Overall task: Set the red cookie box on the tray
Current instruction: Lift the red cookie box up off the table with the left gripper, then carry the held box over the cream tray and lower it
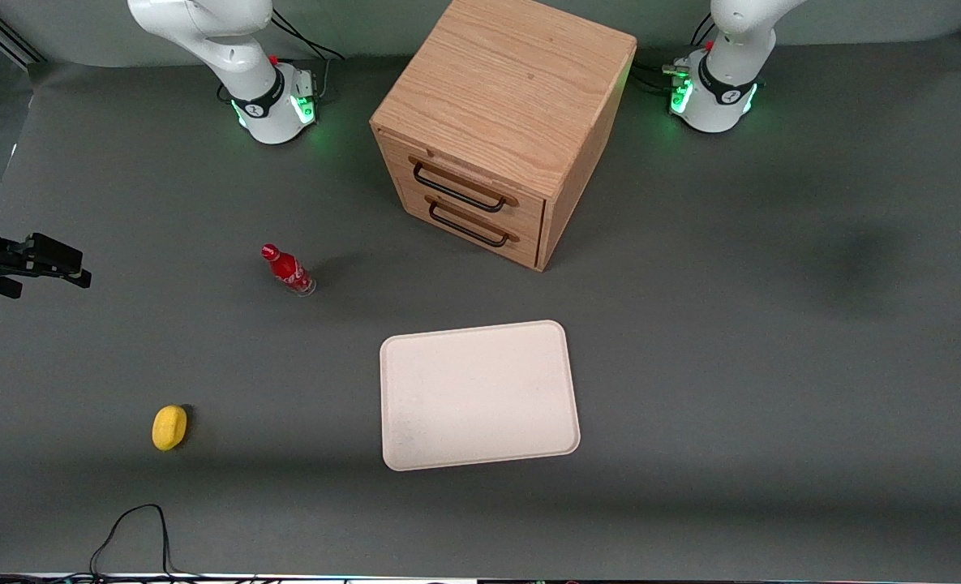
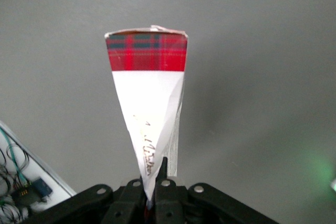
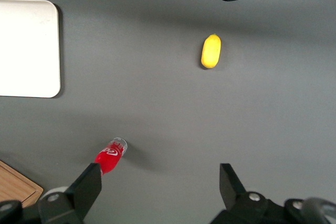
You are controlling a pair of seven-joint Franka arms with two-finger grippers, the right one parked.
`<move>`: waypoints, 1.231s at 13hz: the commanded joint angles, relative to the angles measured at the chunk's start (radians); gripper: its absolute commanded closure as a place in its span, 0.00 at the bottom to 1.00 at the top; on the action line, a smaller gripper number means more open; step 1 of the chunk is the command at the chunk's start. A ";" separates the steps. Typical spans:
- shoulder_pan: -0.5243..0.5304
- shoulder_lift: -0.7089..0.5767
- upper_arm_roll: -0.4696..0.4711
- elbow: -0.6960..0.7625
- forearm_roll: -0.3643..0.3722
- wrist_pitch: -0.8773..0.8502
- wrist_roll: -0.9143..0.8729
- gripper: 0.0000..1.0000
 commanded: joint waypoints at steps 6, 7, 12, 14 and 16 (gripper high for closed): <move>-0.184 0.021 0.008 0.347 0.002 -0.413 -0.241 1.00; -0.230 0.021 0.008 0.347 -0.004 -0.427 -0.312 1.00; -0.553 0.055 0.001 0.357 -0.058 -0.414 -0.787 1.00; -0.670 0.138 -0.036 0.425 -0.085 -0.401 -1.035 1.00; -0.748 0.256 -0.100 0.526 -0.104 -0.345 -1.265 1.00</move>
